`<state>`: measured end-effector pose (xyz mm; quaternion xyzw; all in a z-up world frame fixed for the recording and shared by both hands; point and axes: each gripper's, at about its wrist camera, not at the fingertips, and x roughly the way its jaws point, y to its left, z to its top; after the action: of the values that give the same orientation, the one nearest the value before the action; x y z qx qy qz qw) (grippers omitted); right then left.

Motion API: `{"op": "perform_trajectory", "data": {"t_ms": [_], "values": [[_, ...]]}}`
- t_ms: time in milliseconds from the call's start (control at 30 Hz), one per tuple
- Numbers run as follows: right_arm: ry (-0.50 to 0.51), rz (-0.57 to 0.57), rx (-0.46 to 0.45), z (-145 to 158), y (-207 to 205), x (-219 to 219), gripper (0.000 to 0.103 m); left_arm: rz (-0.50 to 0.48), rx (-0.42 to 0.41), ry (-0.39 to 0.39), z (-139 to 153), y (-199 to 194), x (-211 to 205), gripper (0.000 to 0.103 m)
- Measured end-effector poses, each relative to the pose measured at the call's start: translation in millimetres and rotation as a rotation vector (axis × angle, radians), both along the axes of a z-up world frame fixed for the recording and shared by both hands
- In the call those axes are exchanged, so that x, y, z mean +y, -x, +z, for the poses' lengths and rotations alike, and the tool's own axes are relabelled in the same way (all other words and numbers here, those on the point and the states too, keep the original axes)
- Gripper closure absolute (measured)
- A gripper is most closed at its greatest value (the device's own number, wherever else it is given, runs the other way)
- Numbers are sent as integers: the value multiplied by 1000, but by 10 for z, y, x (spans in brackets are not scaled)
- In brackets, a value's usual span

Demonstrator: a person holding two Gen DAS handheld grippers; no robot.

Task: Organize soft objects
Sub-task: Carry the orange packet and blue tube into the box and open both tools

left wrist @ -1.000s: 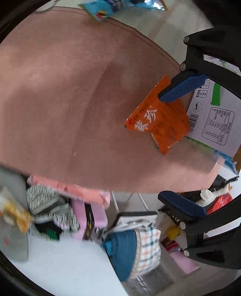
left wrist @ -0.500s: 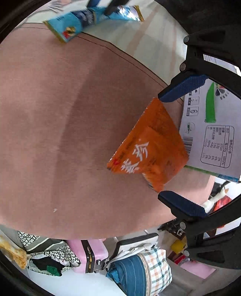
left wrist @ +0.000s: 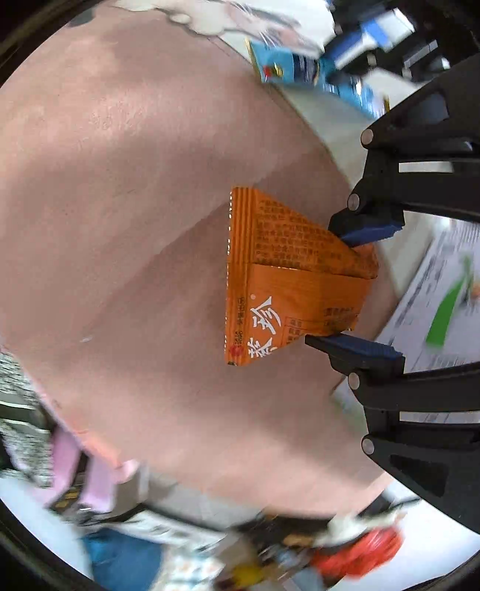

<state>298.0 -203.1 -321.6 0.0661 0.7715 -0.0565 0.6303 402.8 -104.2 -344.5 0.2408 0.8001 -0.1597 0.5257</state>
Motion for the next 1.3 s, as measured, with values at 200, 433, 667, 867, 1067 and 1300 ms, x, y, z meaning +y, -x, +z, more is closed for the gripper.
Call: {"op": "perform_trajectory", "data": {"t_ms": [200, 433, 667, 867, 1067, 1300], "values": [[-18, -54, 15, -56, 84, -118, 58, 30, 31, 23, -115, 187, -136, 60], [11, -54, -8, -81, 248, -74, 80, 81, -78, 41, 68, 365, -215, 65], [-24, -31, -114, 556, 368, 21, 89, 201, -160, 207, 827, 582, -19, 65], [-77, 86, -239, 1479, 442, 458, 89, 355, -286, 362, 1733, 740, 700, 65], [-154, 211, -292, 2058, 409, 1199, 89, 523, -419, 386, 2372, 1137, 1871, 65], [-147, 346, -264, 1944, 439, 2320, 89, 685, -432, 248, 2119, 1581, 3178, 65]]}}
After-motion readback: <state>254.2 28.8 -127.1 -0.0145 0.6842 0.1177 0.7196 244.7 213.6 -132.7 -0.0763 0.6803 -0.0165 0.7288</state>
